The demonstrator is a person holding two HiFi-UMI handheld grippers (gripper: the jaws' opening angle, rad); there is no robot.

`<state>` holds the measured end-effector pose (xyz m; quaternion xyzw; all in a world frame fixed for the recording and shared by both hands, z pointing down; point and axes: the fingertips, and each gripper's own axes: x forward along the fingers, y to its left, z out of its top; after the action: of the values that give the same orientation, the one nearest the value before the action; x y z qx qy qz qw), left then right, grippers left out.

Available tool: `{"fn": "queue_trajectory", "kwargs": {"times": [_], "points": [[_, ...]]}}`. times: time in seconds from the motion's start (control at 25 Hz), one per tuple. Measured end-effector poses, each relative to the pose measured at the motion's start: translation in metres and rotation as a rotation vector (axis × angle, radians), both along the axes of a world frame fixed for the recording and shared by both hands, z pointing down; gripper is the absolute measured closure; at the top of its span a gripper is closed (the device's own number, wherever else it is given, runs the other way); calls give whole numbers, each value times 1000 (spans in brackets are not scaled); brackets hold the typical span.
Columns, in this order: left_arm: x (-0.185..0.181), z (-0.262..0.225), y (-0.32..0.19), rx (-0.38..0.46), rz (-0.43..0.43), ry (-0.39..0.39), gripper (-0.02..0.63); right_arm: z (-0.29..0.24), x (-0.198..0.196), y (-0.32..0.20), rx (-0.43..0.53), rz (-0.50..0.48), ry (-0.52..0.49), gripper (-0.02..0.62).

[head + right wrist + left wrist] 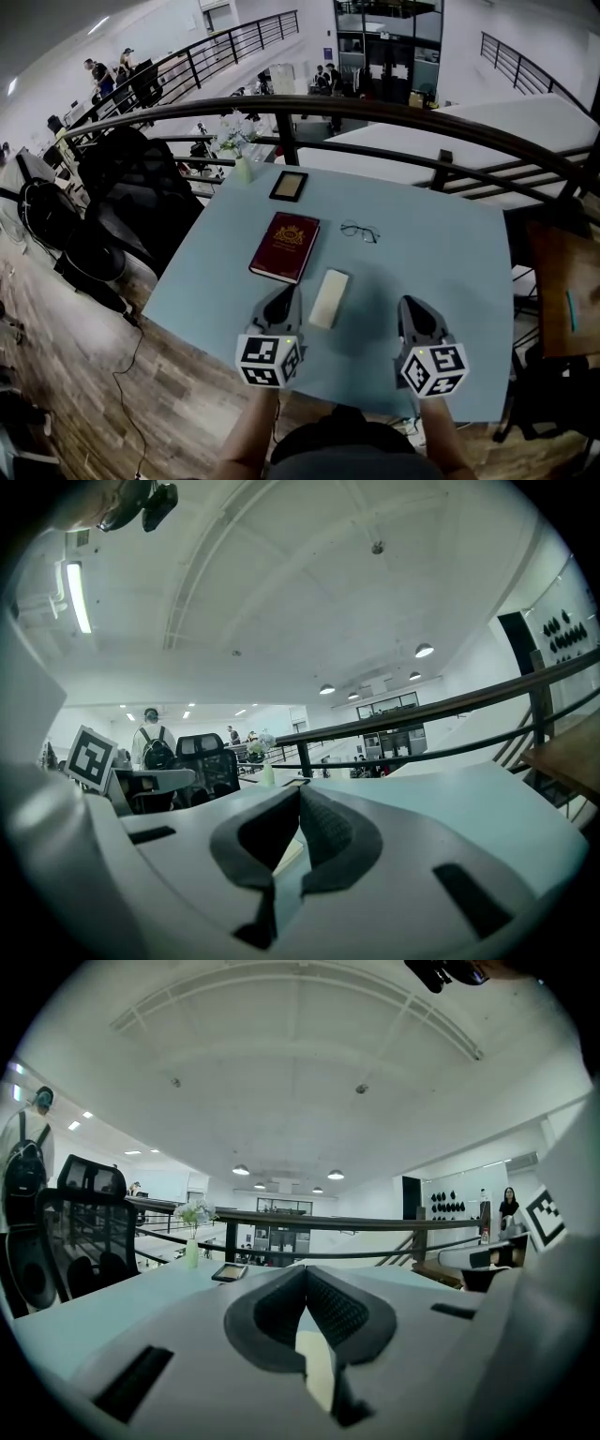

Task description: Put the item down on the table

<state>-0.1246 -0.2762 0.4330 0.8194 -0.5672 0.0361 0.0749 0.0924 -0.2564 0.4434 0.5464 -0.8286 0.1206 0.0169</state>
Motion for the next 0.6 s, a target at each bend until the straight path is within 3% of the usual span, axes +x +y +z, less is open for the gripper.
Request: {"fn": "queue_trajectory", "kwargs": {"times": [0.32, 0.6], "points": [[-2, -16, 7, 62, -2, 5, 600, -4, -6, 1, 12, -25, 5, 592], [-1, -12, 7, 49, 5, 17, 600, -3, -5, 1, 14, -20, 24, 592]]}}
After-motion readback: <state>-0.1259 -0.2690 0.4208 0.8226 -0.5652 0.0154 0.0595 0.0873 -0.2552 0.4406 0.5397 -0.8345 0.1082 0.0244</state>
